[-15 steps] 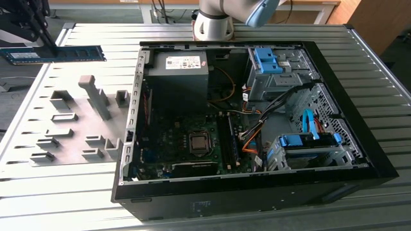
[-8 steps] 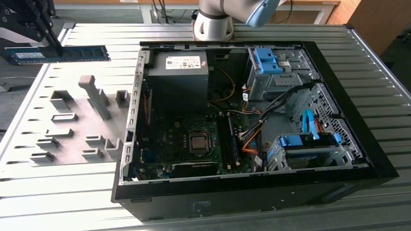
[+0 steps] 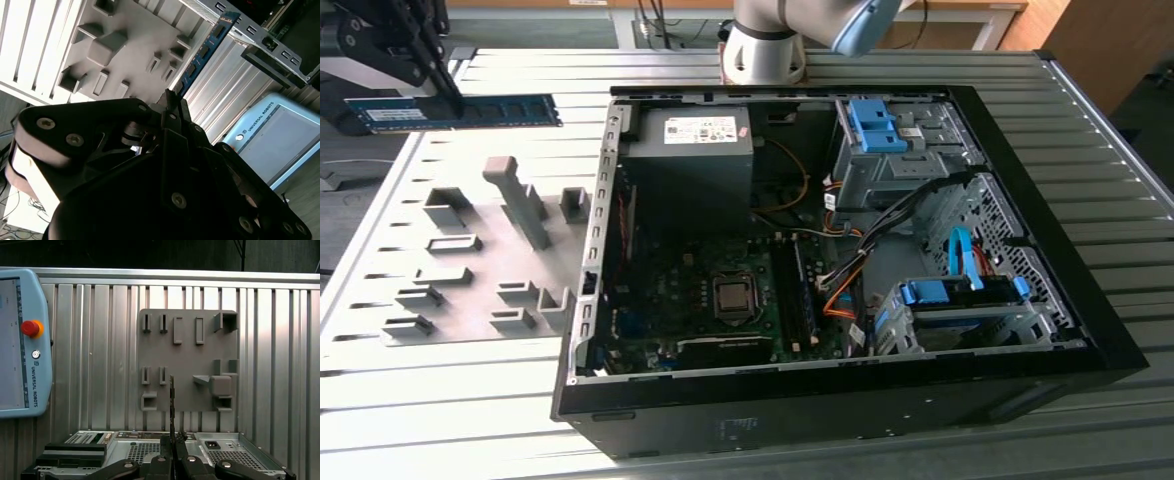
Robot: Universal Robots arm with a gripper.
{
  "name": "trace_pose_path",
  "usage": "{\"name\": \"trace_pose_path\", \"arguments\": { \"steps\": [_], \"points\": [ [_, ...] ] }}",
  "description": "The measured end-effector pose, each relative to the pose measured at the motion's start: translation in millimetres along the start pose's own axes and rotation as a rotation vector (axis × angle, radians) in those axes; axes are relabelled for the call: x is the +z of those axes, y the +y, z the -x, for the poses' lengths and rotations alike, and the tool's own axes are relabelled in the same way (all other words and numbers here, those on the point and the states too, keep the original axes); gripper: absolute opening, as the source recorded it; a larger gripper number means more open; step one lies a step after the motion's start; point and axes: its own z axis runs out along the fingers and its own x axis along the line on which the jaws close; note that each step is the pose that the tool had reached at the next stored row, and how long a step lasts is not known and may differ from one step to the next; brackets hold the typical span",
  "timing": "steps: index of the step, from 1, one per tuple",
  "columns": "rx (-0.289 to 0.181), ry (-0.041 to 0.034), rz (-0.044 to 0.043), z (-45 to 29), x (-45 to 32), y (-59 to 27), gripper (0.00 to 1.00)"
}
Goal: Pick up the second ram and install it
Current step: 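Pick up the second ram and move it above second insertion slot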
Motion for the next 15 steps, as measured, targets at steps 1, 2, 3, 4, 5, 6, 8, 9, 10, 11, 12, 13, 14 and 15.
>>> {"name": "trace_pose_path", "arguments": {
  "steps": [1,2,3,4,5,6,8,9,10,11,12,13,14,15],
  "points": [
    [0.0,0.0,0.0,0.0,0.0,-1.4,0.14],
    [0.0,0.0001,0.0001,0.0,-0.1,-3.2,0.14],
    [0.0,0.0001,0.0001,0.0,-0.1,-5.5,0.14],
    [0.0,0.0001,0.0001,0.0,-0.1,-7.7,0.14],
    [0.0,0.0001,0.0001,0.0,-0.1,-9.9,0.14],
    [0.0,0.0,0.0,0.0,-0.1,-12.4,0.14],
    [0.0,0.0,0.0001,0.0,-0.1,-17.7,0.14],
    [0.0,0.0001,0.0001,0.0,-0.1,-20.3,0.14],
    [0.0,0.0,0.0,0.0,-0.1,-23.1,0.14],
    [0.0,0.0,0.0,-0.1,-0.1,-25.7,0.14],
    [0.0,0.0001,0.0001,0.0,-0.2,-28.1,0.14],
    [0.0,0.0001,0.0001,0.0,-0.2,-30.1,0.14],
    [0.0,0.0,0.0001,0.0,-0.2,-32.0,0.14],
    [0.0,0.0001,0.0001,0.0,-0.2,-34.0,0.14]
  ]
}}
